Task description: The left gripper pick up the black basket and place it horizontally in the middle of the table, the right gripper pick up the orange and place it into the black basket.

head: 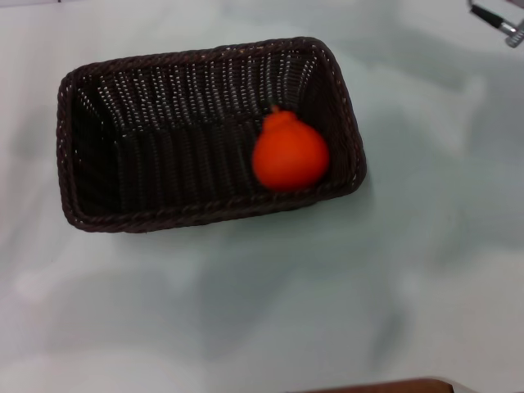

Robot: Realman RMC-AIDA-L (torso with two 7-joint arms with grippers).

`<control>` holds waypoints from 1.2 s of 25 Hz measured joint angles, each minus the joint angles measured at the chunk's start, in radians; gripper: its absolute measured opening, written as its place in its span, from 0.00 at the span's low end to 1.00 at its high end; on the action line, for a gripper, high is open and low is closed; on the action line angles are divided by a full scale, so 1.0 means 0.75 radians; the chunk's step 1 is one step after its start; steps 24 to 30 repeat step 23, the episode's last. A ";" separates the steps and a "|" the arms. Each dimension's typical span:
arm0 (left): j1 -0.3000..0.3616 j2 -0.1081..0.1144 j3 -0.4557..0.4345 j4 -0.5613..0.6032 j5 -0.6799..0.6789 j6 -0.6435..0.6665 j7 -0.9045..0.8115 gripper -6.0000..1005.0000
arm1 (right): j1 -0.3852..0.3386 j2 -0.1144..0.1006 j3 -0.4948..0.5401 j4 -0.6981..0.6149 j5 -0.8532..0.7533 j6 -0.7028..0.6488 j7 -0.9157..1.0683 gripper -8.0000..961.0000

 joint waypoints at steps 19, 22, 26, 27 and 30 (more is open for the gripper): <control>-0.042 -0.006 -0.026 0.509 -0.545 -0.223 1.142 0.84 | -0.177 0.013 0.019 -0.742 1.224 0.114 -0.797 0.98; -0.042 -0.004 -0.051 0.511 -0.557 -0.222 1.143 0.84 | -0.181 0.014 0.023 -0.753 1.234 0.107 -0.794 0.98; -0.042 -0.004 -0.054 0.511 -0.558 -0.222 1.143 0.84 | -0.180 0.014 0.024 -0.754 1.235 0.106 -0.795 0.98; -0.042 -0.004 -0.054 0.511 -0.558 -0.222 1.143 0.84 | -0.180 0.014 0.024 -0.754 1.235 0.106 -0.795 0.98; -0.042 -0.004 -0.054 0.511 -0.558 -0.222 1.143 0.84 | -0.180 0.014 0.024 -0.754 1.235 0.106 -0.795 0.98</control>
